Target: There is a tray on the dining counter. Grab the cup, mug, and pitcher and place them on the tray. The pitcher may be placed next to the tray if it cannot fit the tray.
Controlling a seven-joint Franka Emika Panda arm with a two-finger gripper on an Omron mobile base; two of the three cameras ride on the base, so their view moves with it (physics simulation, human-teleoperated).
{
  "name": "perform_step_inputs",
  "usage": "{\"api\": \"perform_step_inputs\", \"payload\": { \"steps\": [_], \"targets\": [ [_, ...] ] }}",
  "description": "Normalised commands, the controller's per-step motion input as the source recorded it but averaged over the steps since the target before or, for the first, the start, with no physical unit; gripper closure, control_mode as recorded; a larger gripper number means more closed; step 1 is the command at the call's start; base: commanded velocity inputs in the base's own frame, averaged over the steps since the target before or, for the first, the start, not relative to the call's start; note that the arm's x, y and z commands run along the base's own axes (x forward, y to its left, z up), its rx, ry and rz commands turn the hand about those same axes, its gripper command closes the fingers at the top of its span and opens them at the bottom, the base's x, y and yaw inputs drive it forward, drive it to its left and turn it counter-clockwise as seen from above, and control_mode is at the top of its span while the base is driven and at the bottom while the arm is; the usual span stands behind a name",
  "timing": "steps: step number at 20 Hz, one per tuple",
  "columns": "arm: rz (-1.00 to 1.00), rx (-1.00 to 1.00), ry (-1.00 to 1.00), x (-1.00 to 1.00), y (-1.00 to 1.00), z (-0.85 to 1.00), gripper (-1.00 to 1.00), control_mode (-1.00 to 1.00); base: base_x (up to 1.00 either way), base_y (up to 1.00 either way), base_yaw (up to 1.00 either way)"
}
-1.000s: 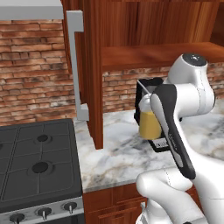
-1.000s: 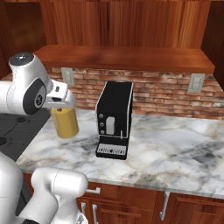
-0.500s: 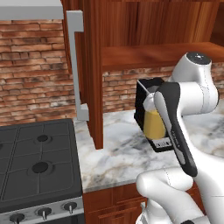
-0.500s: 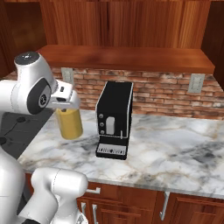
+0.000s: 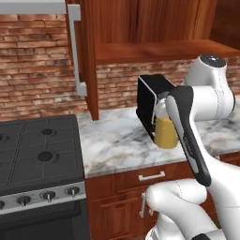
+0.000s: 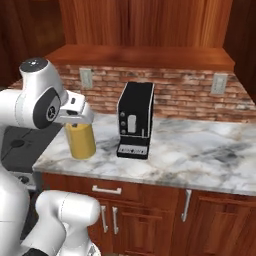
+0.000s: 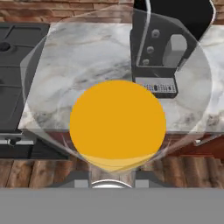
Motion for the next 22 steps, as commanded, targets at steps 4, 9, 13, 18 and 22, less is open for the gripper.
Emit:
{"api": "perform_step_inputs", "payload": {
  "steps": [4, 9, 13, 18, 22],
  "targets": [
    [0.00, 0.00, 0.00, 0.00, 0.00, 0.00, 1.00, 1.00, -1.00, 0.00, 0.00],
    [0.00, 0.00, 0.00, 0.00, 0.00, 0.00, 1.00, 1.00, -1.00, 0.00, 0.03],
    [0.00, 0.00, 0.00, 0.00, 0.00, 0.00, 1.00, 1.00, -0.64, 0.04, 0.33],
    [0.00, 0.00, 0.00, 0.00, 0.00, 0.00, 1.00, 1.00, -0.05, 0.31, 0.78],
    [0.00, 0.00, 0.00, 0.00, 0.00, 0.00, 1.00, 1.00, -0.21, 0.40, 1.00]
  ]
}}
